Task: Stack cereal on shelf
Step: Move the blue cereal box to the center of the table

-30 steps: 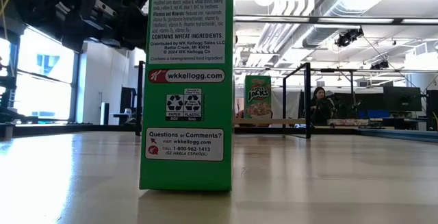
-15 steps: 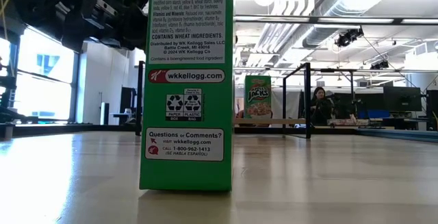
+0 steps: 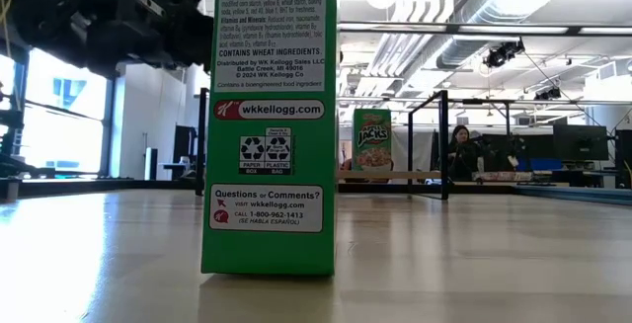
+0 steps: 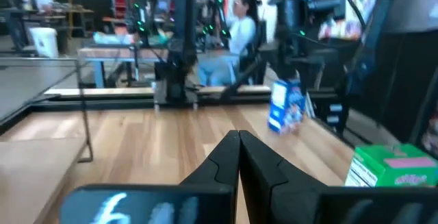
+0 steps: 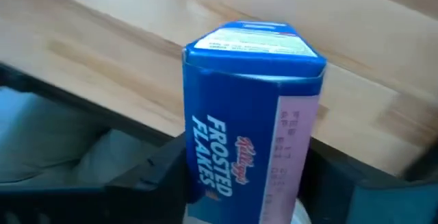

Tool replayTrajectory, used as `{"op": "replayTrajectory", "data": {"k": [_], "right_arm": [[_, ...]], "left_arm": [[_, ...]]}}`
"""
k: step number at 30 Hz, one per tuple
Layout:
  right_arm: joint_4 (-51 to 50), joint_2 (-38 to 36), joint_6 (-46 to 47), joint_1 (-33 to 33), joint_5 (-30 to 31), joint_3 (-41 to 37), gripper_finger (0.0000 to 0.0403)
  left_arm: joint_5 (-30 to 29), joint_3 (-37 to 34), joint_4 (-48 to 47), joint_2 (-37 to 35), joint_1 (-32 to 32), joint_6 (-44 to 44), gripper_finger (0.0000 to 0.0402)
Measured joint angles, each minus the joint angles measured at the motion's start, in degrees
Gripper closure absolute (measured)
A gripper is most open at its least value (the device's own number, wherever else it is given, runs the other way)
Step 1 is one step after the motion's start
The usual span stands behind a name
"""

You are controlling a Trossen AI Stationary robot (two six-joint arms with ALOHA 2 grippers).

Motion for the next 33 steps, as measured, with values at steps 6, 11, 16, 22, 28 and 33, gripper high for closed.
{"op": "replayTrajectory", "data": {"k": [6, 11, 16, 22, 28, 33], "right_arm": [[2.69, 0.09, -5.45, -2.45, 1.55, 0.04, 0.0247], [1.30, 0.09, -18.08, -9.33, 0.37, 3.42, 0.0253], [-6.63, 0.09, -36.40, -19.99, 1.11, 10.70, 0.0253], [-9.12, 1.56, -67.48, -36.71, 1.94, 18.80, 0.0252], [-9.37, 10.89, -97.11, -49.87, -0.80, 28.55, 0.0252], [-11.57, 20.44, -114.81, -55.84, -2.56, 37.48, 0.0252]], "left_arm": [[0.15, -5.06, 6.99, 0.02, 2.72, -3.99, 0.0401], [0.14, -6.29, 7.99, 0.02, 3.47, -4.74, 0.0401], [0.02, -6.29, 8.16, 0.02, 3.46, -3.79, 0.0401], [0.15, -6.29, 7.73, 0.02, 3.46, -3.29, 0.0401], [2.87, -6.29, 7.71, 0.02, 3.45, -3.60, 0.0401], [3.38, -6.29, 7.47, 0.02, 3.39, -3.60, 0.0401]]}}
